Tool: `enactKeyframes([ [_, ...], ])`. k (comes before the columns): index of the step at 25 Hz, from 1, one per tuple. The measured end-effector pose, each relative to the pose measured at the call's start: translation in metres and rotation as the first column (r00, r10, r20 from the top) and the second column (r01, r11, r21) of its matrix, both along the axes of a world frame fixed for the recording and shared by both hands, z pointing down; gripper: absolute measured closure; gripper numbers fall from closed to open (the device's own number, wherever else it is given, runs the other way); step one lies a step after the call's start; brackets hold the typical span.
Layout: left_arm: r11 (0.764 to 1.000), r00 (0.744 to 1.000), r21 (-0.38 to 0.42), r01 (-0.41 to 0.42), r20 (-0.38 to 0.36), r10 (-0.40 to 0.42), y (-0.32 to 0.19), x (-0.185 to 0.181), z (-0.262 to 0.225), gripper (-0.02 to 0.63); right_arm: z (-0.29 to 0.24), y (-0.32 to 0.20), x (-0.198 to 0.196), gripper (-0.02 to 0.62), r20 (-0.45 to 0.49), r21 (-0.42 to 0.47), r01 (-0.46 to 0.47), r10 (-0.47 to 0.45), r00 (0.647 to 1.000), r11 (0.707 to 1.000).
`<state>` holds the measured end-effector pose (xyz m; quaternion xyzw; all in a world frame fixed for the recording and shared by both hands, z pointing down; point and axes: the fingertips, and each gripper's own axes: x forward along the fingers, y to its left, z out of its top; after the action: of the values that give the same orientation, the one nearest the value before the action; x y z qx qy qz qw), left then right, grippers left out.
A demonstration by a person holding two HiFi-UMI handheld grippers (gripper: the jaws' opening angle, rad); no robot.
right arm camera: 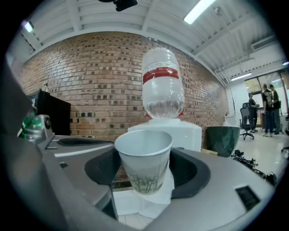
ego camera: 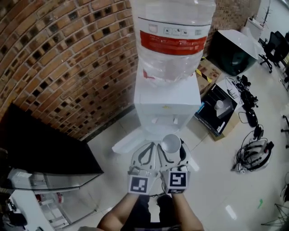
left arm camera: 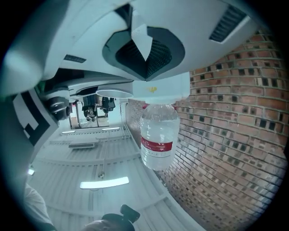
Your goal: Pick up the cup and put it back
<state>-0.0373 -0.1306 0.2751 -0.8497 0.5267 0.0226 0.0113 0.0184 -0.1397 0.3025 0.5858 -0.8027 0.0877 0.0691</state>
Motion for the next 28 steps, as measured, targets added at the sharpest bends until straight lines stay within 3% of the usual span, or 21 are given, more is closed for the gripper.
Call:
enactKeyframes([
  [6,1.0,0.999,0.015,-0.024,-0.03,0.025,0.016,0.007,-0.084,0.612,-0.086,0.014,0.007,0.256,-0.015,0.024,-0.002,0.002,1.0,1.0],
  [11,0.998,0.998,0.038,-0.056,-0.016,0.056,0.022,0.011,-0.122,0.612,-0.124,0.018,0.015,0.256,-0.029,0.047,-0.018,0.02,0.999,0.999],
  [17,0.993,0.996,0.082,-0.089,-0.013,0.09,0.019,0.016,-0.143,0.612,-0.158,0.016,0.012,0.256,-0.003,0.09,-0.024,0.025,1.0,0.996],
  [28,0.994,0.995,0.085,-0.076,-0.052,0.08,0.01,0.014,-0.142,0.614,-0.152,0.009,0.011,0.256,-0.01,0.091,-0.019,0.02,1.0,0.996],
])
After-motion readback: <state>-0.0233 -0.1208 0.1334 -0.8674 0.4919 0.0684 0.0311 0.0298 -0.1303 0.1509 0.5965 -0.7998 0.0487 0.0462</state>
